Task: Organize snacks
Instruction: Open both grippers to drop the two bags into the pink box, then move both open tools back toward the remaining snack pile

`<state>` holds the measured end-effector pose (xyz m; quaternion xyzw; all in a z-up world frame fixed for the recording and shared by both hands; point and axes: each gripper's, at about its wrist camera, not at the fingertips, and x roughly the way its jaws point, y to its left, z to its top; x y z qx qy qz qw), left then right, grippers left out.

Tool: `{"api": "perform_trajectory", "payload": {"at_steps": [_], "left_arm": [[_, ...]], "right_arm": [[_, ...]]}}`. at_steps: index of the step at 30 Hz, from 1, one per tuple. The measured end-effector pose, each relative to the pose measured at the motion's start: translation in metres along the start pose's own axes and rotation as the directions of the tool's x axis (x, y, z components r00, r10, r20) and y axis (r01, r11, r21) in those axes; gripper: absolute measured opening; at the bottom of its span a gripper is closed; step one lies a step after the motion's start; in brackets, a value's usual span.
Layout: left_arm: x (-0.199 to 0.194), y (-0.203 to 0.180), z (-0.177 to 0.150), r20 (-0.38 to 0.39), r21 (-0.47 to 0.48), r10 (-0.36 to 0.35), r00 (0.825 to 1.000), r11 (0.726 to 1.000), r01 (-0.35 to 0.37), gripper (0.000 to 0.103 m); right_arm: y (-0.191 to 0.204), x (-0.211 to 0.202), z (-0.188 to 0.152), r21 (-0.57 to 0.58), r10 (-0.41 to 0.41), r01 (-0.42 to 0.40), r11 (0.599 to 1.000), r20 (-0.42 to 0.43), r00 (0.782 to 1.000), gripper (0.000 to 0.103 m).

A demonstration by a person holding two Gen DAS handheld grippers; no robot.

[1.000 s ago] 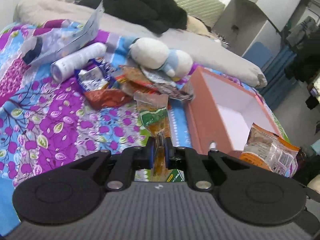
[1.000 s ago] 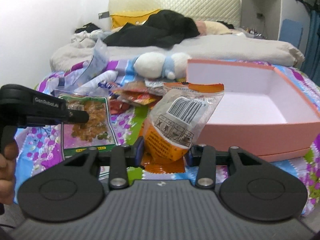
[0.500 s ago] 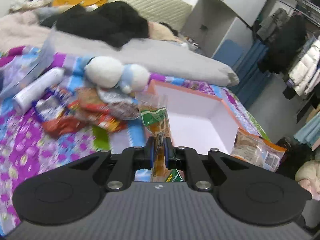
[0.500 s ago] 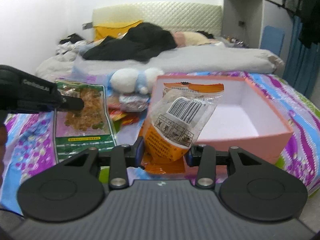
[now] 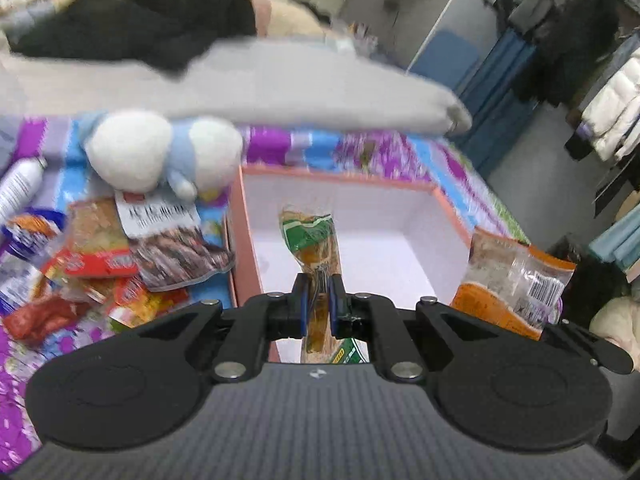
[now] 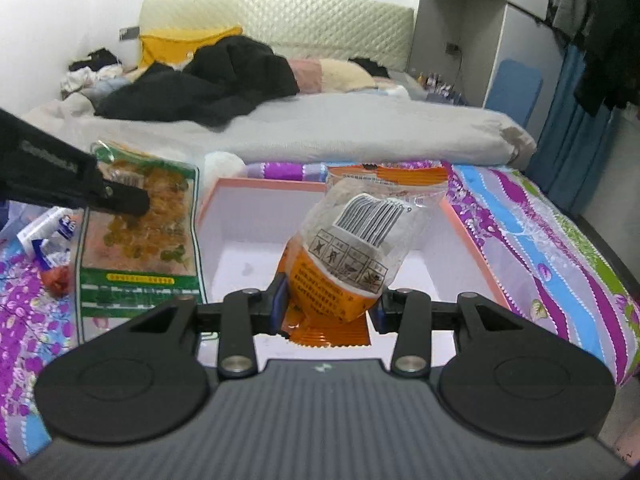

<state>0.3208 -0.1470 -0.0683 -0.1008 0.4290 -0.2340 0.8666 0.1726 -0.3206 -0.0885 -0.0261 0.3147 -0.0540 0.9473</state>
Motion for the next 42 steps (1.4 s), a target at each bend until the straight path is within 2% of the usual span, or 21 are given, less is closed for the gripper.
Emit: {"api": "perform_trajectory", "payload": {"at_steps": [5, 8, 13, 14, 15, 16, 18, 19, 30, 38, 42], "left_arm": [[0.038, 0.001, 0.009, -0.109, 0.013, 0.02, 0.994, 1.0, -0.019, 0.012], [0.054, 0.0, 0.008, -0.157, 0.034, 0.06, 0.986, 0.998, -0.056, 0.012], [0.067, -0.001, 0.004, -0.195, 0.066, 0.079, 0.978, 0.996, -0.067, 0.013], [0.068, -0.001, 0.004, -0.195, 0.063, 0.076, 0.978, 0.996, -0.065, 0.013], [0.068, 0.0, 0.004, -0.195, 0.057, 0.074, 0.978, 0.996, -0.064, 0.017], [0.068, 0.001, 0.004, -0.195, 0.048, 0.07, 0.978, 0.997, -0.062, 0.022], [0.065, 0.003, 0.005, -0.187, 0.031, 0.061, 0.98, 0.998, -0.056, 0.055], [0.063, 0.002, 0.006, -0.174, 0.029, 0.059, 0.983, 0.998, -0.054, 0.057], [0.021, -0.004, 0.003, -0.067, 0.086, 0.053, 0.996, 0.995, -0.047, 0.057], [-0.031, -0.014, -0.012, 0.032, 0.141, 0.009, 0.999, 0.99, -0.013, 0.057], [-0.049, -0.012, -0.027, 0.058, 0.183, 0.017, 0.998, 0.983, -0.027, 0.057]], "right_arm": [[-0.01, 0.036, -0.005, 0.007, 0.017, -0.016, 1.0, -0.104, 0.994, 0.043], [-0.013, 0.055, -0.011, 0.018, 0.05, -0.048, 0.999, -0.17, 0.984, 0.043], [-0.013, 0.068, -0.018, 0.022, 0.053, -0.05, 0.999, -0.214, 0.975, 0.044], [-0.014, 0.068, -0.019, 0.028, 0.057, -0.052, 0.998, -0.218, 0.974, 0.046], [-0.015, 0.068, -0.019, 0.038, 0.055, -0.048, 0.998, -0.219, 0.974, 0.055], [-0.016, 0.067, -0.019, 0.046, 0.055, -0.047, 0.998, -0.215, 0.975, 0.066], [-0.017, 0.063, -0.021, 0.063, 0.066, -0.054, 0.997, -0.207, 0.976, 0.069], [-0.018, 0.064, -0.02, 0.064, 0.067, -0.055, 0.996, -0.204, 0.977, 0.069], [-0.022, 0.034, -0.011, 0.105, 0.073, -0.062, 0.993, -0.106, 0.992, 0.069], [-0.013, -0.011, -0.008, 0.147, 0.086, -0.087, 0.985, 0.009, 0.996, 0.069], [-0.005, -0.036, -0.014, 0.177, 0.114, -0.123, 0.976, 0.061, 0.992, 0.069]]}}
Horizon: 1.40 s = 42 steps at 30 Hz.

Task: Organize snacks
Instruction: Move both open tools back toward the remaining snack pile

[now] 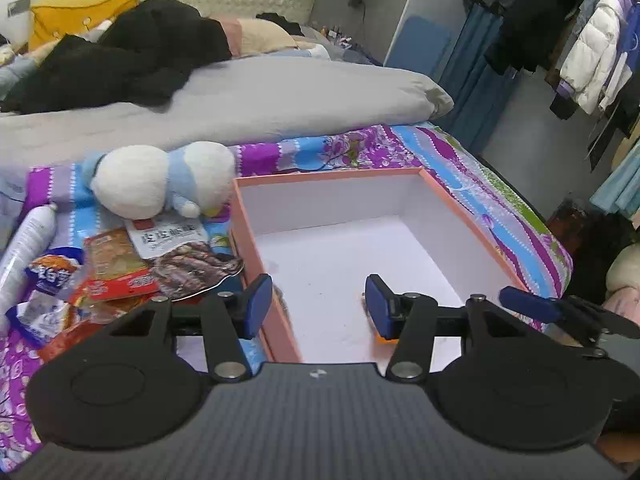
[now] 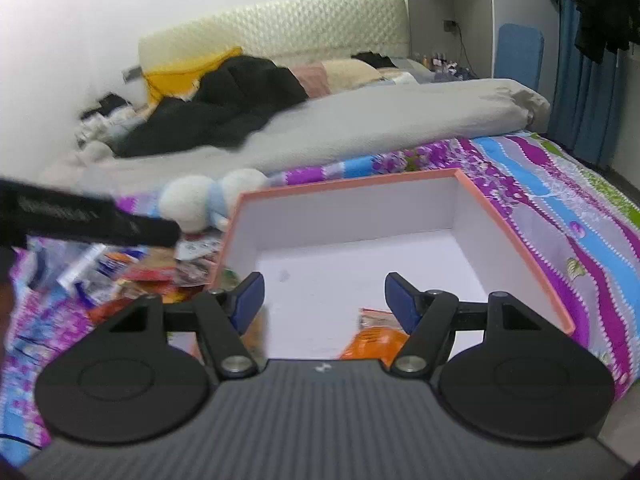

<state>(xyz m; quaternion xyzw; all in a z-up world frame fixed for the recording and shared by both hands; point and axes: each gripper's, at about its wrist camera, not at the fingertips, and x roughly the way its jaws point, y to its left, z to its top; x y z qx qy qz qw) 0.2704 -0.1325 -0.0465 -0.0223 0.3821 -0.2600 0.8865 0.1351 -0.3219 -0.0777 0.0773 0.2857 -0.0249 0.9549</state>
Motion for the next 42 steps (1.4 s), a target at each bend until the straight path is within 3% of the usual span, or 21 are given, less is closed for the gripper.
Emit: {"api": "perform_trajectory", "payload": {"at_steps": [14, 20, 26, 32, 42], "left_arm": [[-0.082, 0.011, -0.049, 0.13, -0.016, 0.022, 0.991, 1.0, -0.021, 0.057], [-0.107, 0.031, -0.084, 0.126, -0.073, 0.039, 0.991, 0.997, -0.03, 0.057], [-0.143, 0.04, -0.109, 0.167, -0.04, 0.073, 0.983, 0.997, -0.067, 0.057], [-0.168, 0.052, -0.134, 0.198, -0.102, 0.108, 0.974, 0.991, -0.089, 0.057], [-0.173, 0.078, -0.176, 0.163, -0.157, 0.155, 0.974, 0.979, -0.13, 0.061]], "right_arm": [[0.04, -0.06, -0.033, -0.029, 0.048, -0.046, 0.999, 0.079, 0.996, 0.069], [0.056, -0.073, -0.052, -0.05, 0.083, -0.08, 0.996, 0.07, 0.994, 0.069], [0.071, -0.081, -0.068, -0.071, 0.101, -0.097, 0.993, 0.055, 0.993, 0.069], [0.084, -0.09, -0.088, -0.081, 0.125, -0.121, 0.989, 0.045, 0.991, 0.069], [0.105, -0.085, -0.112, -0.119, 0.138, -0.134, 0.984, 0.02, 0.99, 0.069]]}}
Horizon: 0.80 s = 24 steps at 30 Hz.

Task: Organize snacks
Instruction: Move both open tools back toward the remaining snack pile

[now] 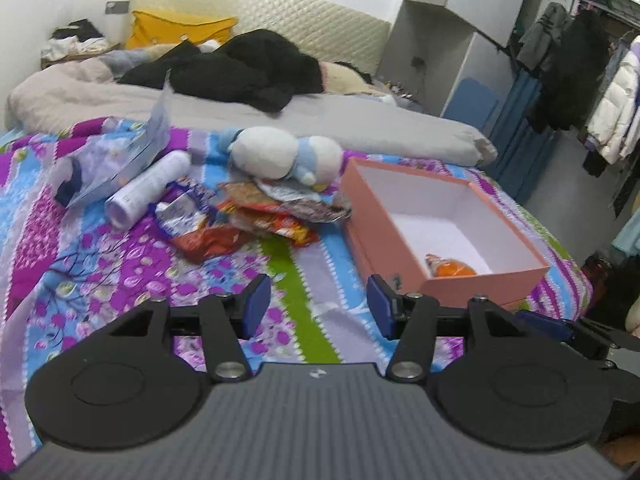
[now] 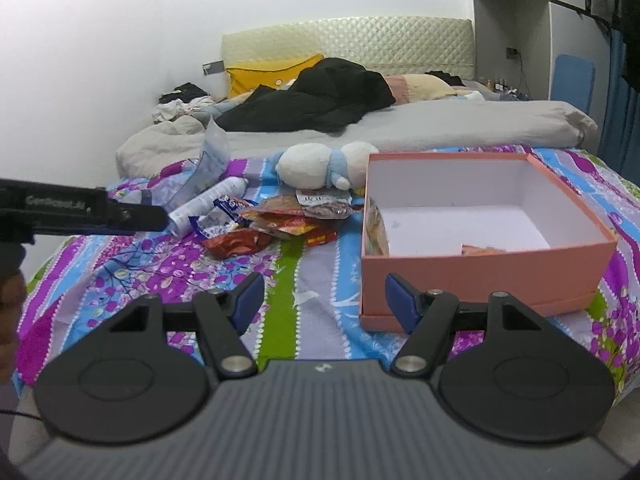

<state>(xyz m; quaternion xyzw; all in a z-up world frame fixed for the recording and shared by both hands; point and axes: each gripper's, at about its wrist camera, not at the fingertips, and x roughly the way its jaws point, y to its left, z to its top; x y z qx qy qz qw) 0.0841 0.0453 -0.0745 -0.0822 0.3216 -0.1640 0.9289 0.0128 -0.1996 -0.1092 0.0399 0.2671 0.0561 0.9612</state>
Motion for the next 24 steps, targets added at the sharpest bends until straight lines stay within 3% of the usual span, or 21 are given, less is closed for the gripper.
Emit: {"api": "perform_trajectory", "payload": {"at_steps": [11, 17, 24], "left_arm": [[0.044, 0.054, -0.01, -0.054, -0.074, 0.069, 0.996, 0.995, -0.073, 0.069], [0.086, 0.091, -0.011, -0.077, -0.115, 0.104, 0.992, 0.987, -0.112, 0.07], [0.147, 0.134, -0.011, -0.099, -0.144, 0.123, 0.987, 0.98, -0.136, 0.07]], "right_arm": [[0.023, 0.05, -0.005, -0.033, 0.035, -0.037, 0.999, -0.046, 0.998, 0.069], [0.041, 0.094, -0.004, -0.109, 0.067, -0.072, 0.991, -0.049, 0.997, 0.069], [0.048, 0.152, -0.002, -0.104, 0.072, -0.079, 0.991, -0.069, 0.995, 0.068]]}}
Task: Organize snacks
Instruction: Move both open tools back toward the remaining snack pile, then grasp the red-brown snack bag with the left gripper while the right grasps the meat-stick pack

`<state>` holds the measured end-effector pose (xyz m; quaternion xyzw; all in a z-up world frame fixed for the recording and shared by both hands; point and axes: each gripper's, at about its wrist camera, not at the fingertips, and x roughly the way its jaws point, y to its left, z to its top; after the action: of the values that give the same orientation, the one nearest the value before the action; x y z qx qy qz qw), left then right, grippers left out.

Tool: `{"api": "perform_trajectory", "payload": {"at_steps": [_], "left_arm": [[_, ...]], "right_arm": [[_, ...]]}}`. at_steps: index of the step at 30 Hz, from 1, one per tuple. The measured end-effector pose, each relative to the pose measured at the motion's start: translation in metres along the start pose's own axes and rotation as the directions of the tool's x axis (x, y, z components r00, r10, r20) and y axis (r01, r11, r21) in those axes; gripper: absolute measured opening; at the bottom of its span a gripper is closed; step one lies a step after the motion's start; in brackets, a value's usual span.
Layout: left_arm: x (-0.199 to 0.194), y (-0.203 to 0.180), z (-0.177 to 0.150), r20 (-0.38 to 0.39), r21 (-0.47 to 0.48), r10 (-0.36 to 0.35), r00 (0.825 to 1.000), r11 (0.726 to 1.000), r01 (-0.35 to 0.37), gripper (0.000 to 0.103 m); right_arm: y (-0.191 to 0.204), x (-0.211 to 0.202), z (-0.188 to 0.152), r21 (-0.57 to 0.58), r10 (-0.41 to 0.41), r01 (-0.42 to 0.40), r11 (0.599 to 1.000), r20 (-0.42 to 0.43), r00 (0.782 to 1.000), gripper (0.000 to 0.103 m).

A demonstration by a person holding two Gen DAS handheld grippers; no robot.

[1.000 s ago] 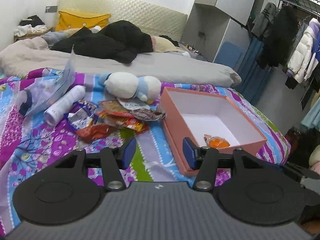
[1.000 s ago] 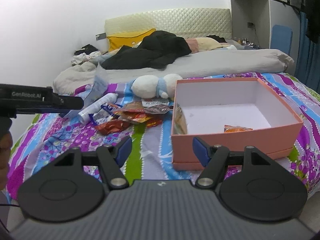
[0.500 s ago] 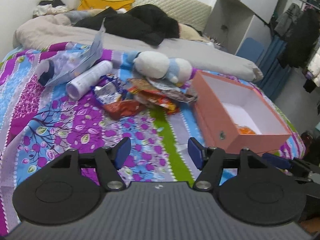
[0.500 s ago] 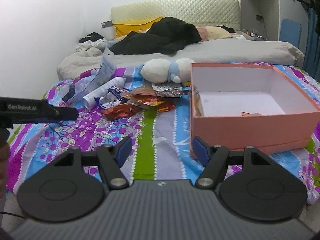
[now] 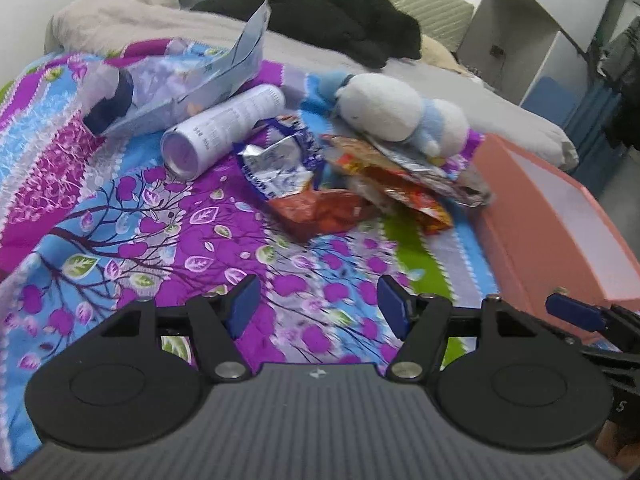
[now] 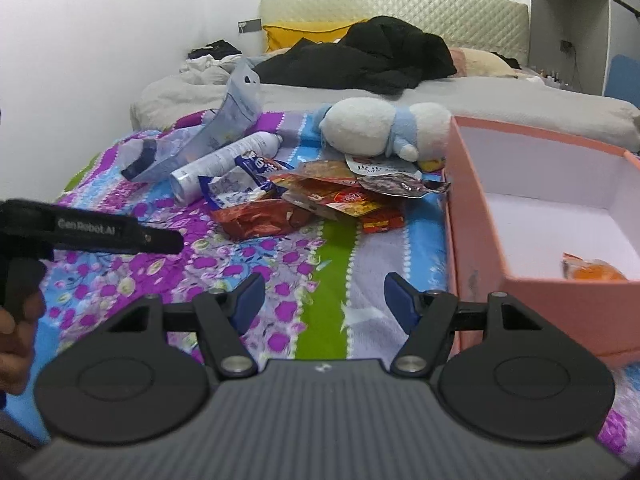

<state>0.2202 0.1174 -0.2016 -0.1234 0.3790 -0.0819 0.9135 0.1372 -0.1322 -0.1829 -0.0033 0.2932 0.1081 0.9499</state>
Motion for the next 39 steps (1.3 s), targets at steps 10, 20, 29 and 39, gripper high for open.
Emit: {"api": "perform_trajectory", "payload": {"at_steps": [10, 20, 29, 39], "left_arm": [[0.074, 0.027, 0.02, -0.006, -0.04, -0.021, 1.0, 0.999, 0.021, 0.07], [0.11, 0.031, 0.036, 0.021, -0.037, -0.054, 0.998, 0.998, 0.055, 0.068], [0.112, 0.03, 0.037, 0.01, -0.04, -0.068, 0.998, 0.997, 0.069, 0.042], [0.078, 0.036, 0.027, 0.029, -0.101, -0.037, 0.999, 0.994, 0.04, 0.036]], "right_arm": [[0.004, 0.075, 0.018, -0.161, -0.079, 0.083, 0.983, 0.027, 0.996, 0.056], [0.023, 0.126, 0.021, -0.455, -0.18, 0.204, 0.867, 0.097, 0.979, 0.041], [0.035, 0.137, 0.019, -0.528, -0.187, 0.222, 0.82, 0.12, 0.975, 0.018], [0.046, 0.108, 0.02, -0.565, -0.165, 0.216, 0.796, 0.141, 0.976, 0.006]]}}
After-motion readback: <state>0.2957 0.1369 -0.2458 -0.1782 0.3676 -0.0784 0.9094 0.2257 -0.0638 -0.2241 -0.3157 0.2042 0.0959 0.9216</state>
